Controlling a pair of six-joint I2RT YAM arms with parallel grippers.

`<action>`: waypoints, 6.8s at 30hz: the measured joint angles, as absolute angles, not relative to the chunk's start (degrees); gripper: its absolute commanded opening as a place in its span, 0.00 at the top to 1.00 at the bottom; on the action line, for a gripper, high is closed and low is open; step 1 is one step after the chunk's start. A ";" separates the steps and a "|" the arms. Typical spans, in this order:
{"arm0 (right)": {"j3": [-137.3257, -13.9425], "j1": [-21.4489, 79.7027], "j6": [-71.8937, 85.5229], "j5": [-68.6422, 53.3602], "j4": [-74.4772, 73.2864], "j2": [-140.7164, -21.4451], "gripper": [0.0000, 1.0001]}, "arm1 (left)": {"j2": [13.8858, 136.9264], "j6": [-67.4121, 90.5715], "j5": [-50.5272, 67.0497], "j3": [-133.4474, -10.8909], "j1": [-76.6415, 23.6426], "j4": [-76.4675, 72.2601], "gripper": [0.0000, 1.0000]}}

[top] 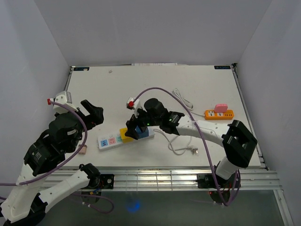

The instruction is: Insert the plug

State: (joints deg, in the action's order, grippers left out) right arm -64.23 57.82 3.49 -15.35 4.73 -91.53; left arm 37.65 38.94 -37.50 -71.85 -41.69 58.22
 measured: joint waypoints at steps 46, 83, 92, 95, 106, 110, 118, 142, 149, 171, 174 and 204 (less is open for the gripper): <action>-105.82 67.24 -1.19 -23.22 2.90 -135.00 0.10 | 30.41 25.52 -32.67 -76.07 -41.69 50.50 0.02; -130.78 74.74 -10.22 -18.04 -2.55 -152.75 0.08 | 27.83 21.69 -36.07 -80.62 -42.87 53.60 0.02; -133.58 75.07 -9.98 -15.18 -4.16 -154.61 0.05 | 27.42 21.76 -38.17 -80.62 -44.91 53.63 0.02; -133.64 75.44 -9.93 -14.20 -4.19 -154.61 0.08 | 27.09 21.85 -38.74 -80.62 -45.36 53.63 0.02; -132.49 76.62 -11.60 -11.46 -1.63 -154.58 0.71 | 26.79 21.87 -39.94 -80.60 -46.26 53.69 0.02; -129.05 76.64 -12.03 -11.27 2.20 -154.01 0.85 | 26.79 21.91 -40.05 -80.60 -46.26 53.80 0.02; -117.27 76.16 -12.80 -11.35 5.82 -147.22 0.62 | 26.81 22.63 -40.16 -80.60 -46.33 54.76 0.02; -64.75 68.47 -3.27 2.57 25.63 -93.47 0.48 | 31.77 34.50 -42.06 -65.19 -49.36 55.68 0.02; -48.97 69.01 -1.83 11.40 23.57 -76.25 0.43 | 28.25 37.89 -34.02 -49.93 -49.39 43.44 0.02; -36.18 68.95 2.66 29.43 24.12 -62.26 0.31 | 63.90 66.32 -28.18 -47.11 -3.53 38.87 0.04; -36.18 68.95 3.03 29.21 23.94 -63.33 0.31 | 63.64 67.99 -28.97 -45.63 3.14 40.16 0.06; -31.00 47.42 14.26 20.10 22.59 -61.67 0.17 | 74.78 68.77 -29.93 -54.41 23.55 52.34 0.05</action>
State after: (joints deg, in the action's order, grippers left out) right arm -31.00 47.42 14.26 20.10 22.59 -61.67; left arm 74.78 68.77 -29.93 -54.41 23.55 52.34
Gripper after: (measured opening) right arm 0.832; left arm 0.896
